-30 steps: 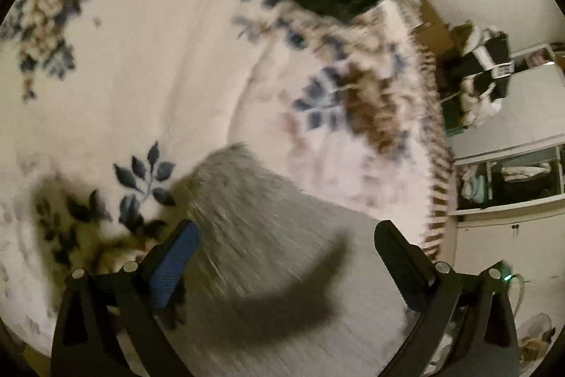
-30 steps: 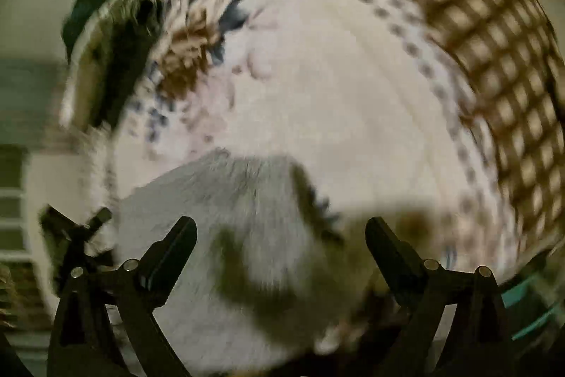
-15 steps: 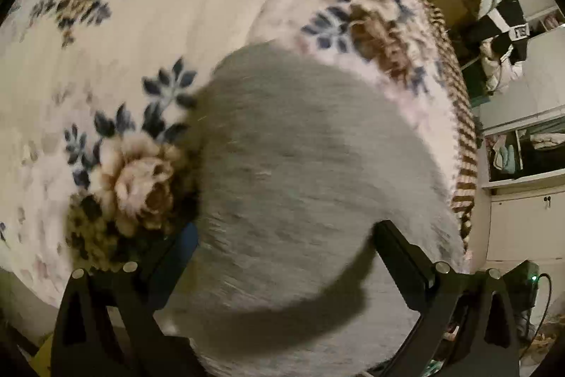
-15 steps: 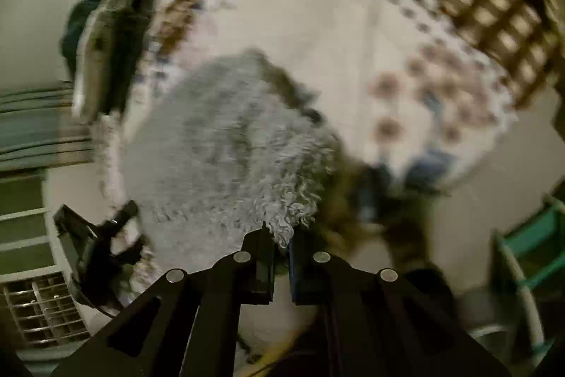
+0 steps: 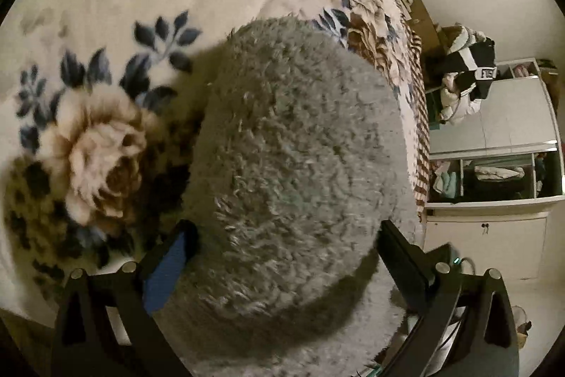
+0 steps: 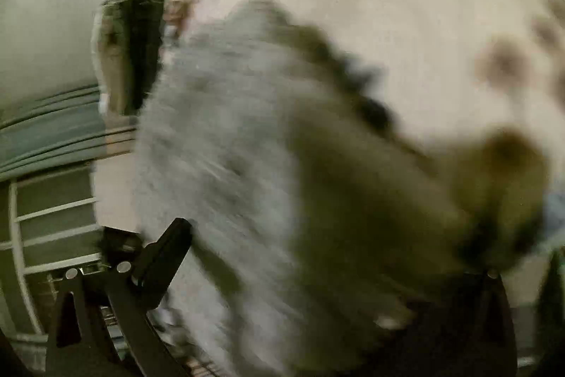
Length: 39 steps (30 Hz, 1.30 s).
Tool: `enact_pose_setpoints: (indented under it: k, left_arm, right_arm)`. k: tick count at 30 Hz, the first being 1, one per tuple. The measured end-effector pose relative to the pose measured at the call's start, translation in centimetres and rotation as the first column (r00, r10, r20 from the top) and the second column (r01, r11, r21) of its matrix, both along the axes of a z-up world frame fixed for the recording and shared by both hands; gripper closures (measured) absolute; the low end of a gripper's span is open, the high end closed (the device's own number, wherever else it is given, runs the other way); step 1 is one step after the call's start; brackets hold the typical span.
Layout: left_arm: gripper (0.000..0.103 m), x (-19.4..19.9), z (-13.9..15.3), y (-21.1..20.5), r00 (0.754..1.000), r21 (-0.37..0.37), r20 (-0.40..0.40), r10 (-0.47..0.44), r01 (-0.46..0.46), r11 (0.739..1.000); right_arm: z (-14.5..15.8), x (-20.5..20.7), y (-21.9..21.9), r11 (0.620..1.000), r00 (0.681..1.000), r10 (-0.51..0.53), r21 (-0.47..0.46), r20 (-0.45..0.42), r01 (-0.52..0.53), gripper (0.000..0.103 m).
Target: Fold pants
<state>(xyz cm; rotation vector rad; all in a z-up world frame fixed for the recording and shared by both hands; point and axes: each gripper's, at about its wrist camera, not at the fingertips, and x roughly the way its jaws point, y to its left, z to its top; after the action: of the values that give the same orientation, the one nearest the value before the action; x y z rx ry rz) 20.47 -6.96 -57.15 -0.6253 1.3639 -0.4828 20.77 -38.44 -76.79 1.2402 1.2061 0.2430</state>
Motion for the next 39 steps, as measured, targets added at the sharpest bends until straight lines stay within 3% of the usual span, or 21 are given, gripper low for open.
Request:
enact_pose_setpoints:
  k: [2, 4, 8, 9, 10, 11, 13, 16, 18, 25, 27, 31, 33, 39]
  left_arm:
    - [0.0, 0.1, -0.6, 0.3, 1.0, -0.017, 0.004, -0.002, 0.002, 1.0]
    - [0.0, 0.2, -1.4, 0.5, 1.0, -0.046, -0.003, -0.008, 0.008, 0.999]
    - [0.0, 0.3, -2.9, 0.8, 0.999, -0.124, -0.038, -0.011, 0.006, 0.992]
    - [0.0, 0.3, -2.9, 0.9, 0.999, -0.141, -0.037, -0.009, 0.004, 0.99]
    - [0.0, 0.2, -2.7, 1.0, 0.999, -0.137, -0.032, -0.011, 0.006, 0.991]
    - [0.0, 0.1, -2.3, 0.9, 1.0, -0.135, -0.022, -0.022, 0.019, 0.991]
    - [0.012, -0.1, -1.3, 0.8, 0.999, -0.142, 0.021, -0.037, 0.039, 0.989]
    - [0.03, -0.5, 0.3, 0.9, 0.998, -0.161, 0.055, -0.043, 0.051, 0.986]
    - [0.033, -0.8, 1.5, 1.1, 0.998, -0.175, 0.057, -0.041, 0.051, 0.983]
    - [0.034, -1.4, 8.4, 1.8, 0.994, -0.199, 0.105, -0.016, 0.036, 0.979]
    - [0.034, -0.7, 11.2, 1.9, 0.993, -0.2, 0.114, -0.004, 0.027, 0.979]
    - [0.034, 1.9, 16.6, 2.3, 0.987, -0.202, 0.159, 0.025, 0.007, 0.979]
    - [0.034, 4.3, 19.5, 3.2, 0.981, -0.211, 0.189, 0.047, -0.006, 0.978]
    - [0.034, 16.1, 24.9, 5.3, 0.961, -0.243, 0.256, 0.104, -0.04, 0.969]
  right_arm:
    - [0.8, 1.4, 1.0, 0.999, 0.998, 0.042, -0.035, 0.048, -0.04, 0.0]
    - [-0.4, 2.5, 2.3, 0.991, 0.994, 0.109, -0.078, 0.008, -0.108, 0.0]
    - [-2.0, 3.1, 2.8, 0.996, 0.996, 0.088, -0.009, 0.009, -0.088, 0.002]
    - [-1.8, 3.3, 3.0, 0.996, 0.996, 0.093, -0.011, 0.017, -0.092, 0.007]
    - [-1.3, 3.5, 3.2, 0.995, 0.994, 0.099, -0.035, 0.038, -0.098, 0.025]
    - [-0.8, 3.7, 3.7, 0.99, 0.993, 0.116, -0.08, 0.039, -0.112, 0.036]
    - [0.0, 3.9, 4.4, 0.984, 0.989, 0.138, -0.118, 0.045, -0.132, 0.05]
    - [1.3, 3.6, 4.8, 0.981, 0.989, 0.137, -0.149, 0.057, -0.128, 0.06]
    - [2.3, 3.1, 4.8, 0.982, 0.99, 0.127, -0.146, 0.061, -0.117, 0.062]
    - [8.4, 2.9, 4.4, 0.987, 0.988, 0.117, -0.126, 0.101, -0.104, 0.063]
    - [11.5, 2.4, 3.5, 0.987, 0.986, 0.119, -0.123, 0.114, -0.105, 0.063]
    - [18.0, 5.2, 4.0, 0.983, 0.976, 0.141, -0.137, 0.168, -0.119, 0.063]
    - [20.7, 6.3, 4.1, 0.983, 0.971, 0.145, -0.143, 0.191, -0.119, 0.063]
    - [28.6, 17.9, 6.5, 0.978, 0.949, 0.149, -0.181, 0.279, -0.101, 0.063]
